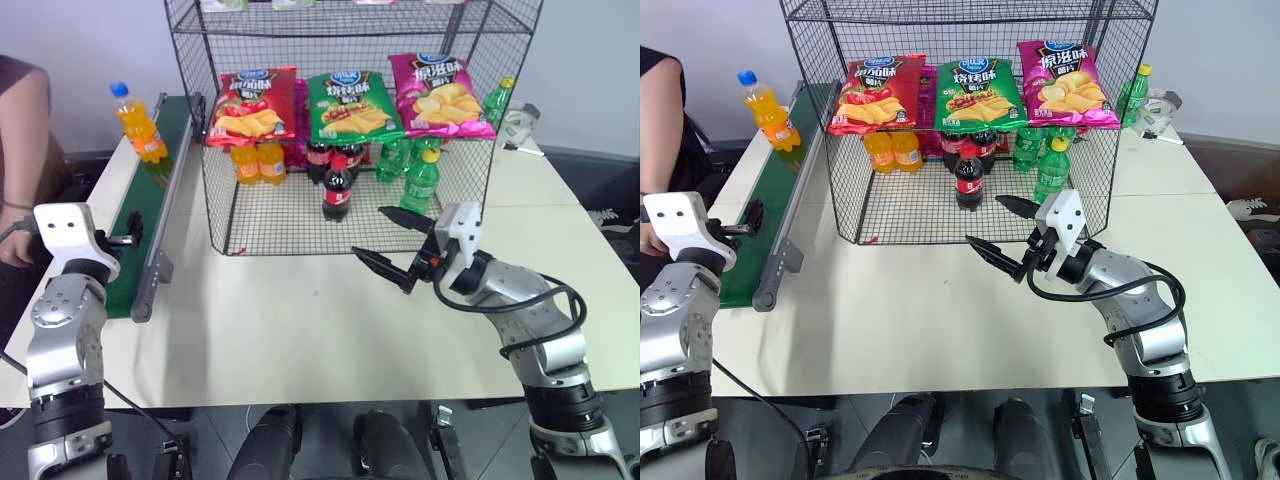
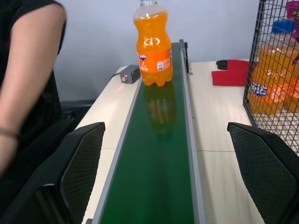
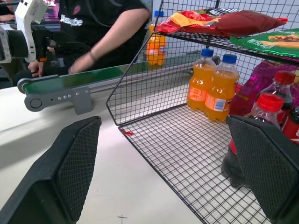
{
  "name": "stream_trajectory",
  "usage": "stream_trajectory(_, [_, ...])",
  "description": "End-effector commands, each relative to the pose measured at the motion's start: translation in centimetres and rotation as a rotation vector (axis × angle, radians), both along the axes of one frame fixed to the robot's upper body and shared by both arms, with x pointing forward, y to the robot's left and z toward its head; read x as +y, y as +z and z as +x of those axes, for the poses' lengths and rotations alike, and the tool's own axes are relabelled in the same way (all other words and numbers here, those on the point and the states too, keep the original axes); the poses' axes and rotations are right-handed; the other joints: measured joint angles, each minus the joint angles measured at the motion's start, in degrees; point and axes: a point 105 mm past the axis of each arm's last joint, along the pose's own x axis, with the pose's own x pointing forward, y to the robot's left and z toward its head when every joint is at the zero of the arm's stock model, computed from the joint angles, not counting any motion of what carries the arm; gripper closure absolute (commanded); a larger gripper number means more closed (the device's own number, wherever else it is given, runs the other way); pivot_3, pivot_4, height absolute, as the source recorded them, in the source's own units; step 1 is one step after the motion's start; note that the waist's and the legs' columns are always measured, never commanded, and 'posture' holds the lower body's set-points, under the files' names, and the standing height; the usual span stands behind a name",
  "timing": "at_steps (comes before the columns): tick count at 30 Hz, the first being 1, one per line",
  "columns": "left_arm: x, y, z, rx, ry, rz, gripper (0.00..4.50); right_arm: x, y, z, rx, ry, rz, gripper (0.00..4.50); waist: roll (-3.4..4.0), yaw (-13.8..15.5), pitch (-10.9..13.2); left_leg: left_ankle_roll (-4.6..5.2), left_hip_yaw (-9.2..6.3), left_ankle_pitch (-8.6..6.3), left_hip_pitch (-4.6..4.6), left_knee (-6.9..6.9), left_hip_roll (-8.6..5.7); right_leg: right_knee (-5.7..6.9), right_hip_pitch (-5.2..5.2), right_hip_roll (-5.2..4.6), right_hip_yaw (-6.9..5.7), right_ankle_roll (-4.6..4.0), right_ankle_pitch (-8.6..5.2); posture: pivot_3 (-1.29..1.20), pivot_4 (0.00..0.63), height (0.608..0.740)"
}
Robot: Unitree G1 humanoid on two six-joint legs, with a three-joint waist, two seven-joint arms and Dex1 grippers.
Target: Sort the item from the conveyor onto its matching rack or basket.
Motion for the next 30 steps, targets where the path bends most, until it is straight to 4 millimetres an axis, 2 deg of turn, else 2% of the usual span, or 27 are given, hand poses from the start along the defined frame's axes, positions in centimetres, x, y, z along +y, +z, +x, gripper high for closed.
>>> stream_trajectory(1, [0.4, 1.3, -0.1, -0.05, 0.017, 0.04, 0.1, 0.0, 0.9, -0.5, -0.044, 0.009, 0.007, 0.0, 0.0, 0.0, 0.0, 0.0, 0.0, 0.0, 0.0, 0.0, 0.0, 0.0, 0.0, 0.0, 0.0, 0.0, 0.0, 0.0, 0.15, 0.74])
stream_trajectory(15, [1.8, 0.7, -1.0, -0.056, 0.085, 0.049, 0.1, 0.2, 0.4, -1.4, 0.005, 0.055, 0.005, 0.0, 0.0, 0.0, 0.0, 0.0, 0.0, 0.0, 0.0, 0.01, 0.0, 0.0, 0.0, 0.0, 0.0, 0.0, 0.0, 0.0, 0.15, 0.74])
stream_trajectory(22, [3.1, 1.2, -1.4, -0.085, 0.127, 0.035, 0.1, 0.8, -0.1, -2.6, 0.059, 0.148, 0.01, 0.0, 0.0, 0.0, 0.0, 0.0, 0.0, 0.0, 0.0, 0.01, 0.0, 0.0, 0.0, 0.0, 0.0, 0.0, 0.0, 0.0, 0.15, 0.74])
stream_trajectory(30, [3.4, 1.5, -1.3, -0.09, 0.124, 0.033, 0.1, 0.9, -0.3, -2.6, 0.058, 0.151, 0.01, 0.0, -0.01, 0.0, 0.0, 0.0, 0.0, 0.0, 0.0, 0.02, 0.0, 0.0, -0.01, -0.01, -0.01, 0.0, 0.0, 0.0, 0.15, 0.74])
